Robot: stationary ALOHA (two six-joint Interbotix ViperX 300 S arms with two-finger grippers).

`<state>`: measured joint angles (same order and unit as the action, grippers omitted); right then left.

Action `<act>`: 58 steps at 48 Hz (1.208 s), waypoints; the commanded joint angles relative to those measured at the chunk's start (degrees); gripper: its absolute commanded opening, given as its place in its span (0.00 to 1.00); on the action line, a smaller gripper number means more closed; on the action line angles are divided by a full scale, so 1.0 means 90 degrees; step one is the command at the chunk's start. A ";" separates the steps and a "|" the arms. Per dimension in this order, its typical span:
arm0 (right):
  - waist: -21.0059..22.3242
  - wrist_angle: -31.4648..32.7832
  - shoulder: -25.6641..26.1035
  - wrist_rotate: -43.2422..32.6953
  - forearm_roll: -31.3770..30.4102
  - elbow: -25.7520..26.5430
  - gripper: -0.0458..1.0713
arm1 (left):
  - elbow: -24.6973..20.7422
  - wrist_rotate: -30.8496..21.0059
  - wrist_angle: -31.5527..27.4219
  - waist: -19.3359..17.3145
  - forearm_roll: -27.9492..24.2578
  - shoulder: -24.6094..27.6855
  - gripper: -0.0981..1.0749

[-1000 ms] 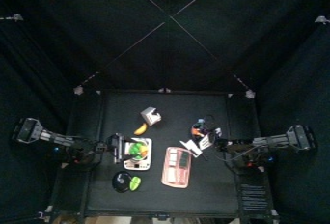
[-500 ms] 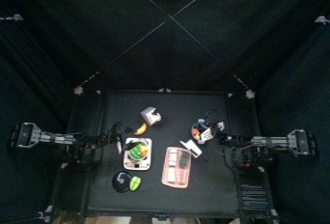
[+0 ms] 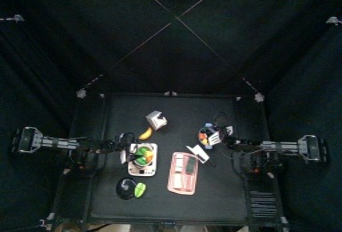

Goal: Grab corn bottom

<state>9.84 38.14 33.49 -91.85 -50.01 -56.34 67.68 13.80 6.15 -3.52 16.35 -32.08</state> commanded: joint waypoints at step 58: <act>-0.0029 -0.0029 -0.0713 -0.0010 0.0273 0.0020 0.78 | -0.0898 0.0000 0.0439 0.0000 -0.0254 0.2236 0.90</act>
<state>9.67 37.97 26.81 -91.93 -47.46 -56.51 60.56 13.80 10.02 -2.99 14.15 -11.78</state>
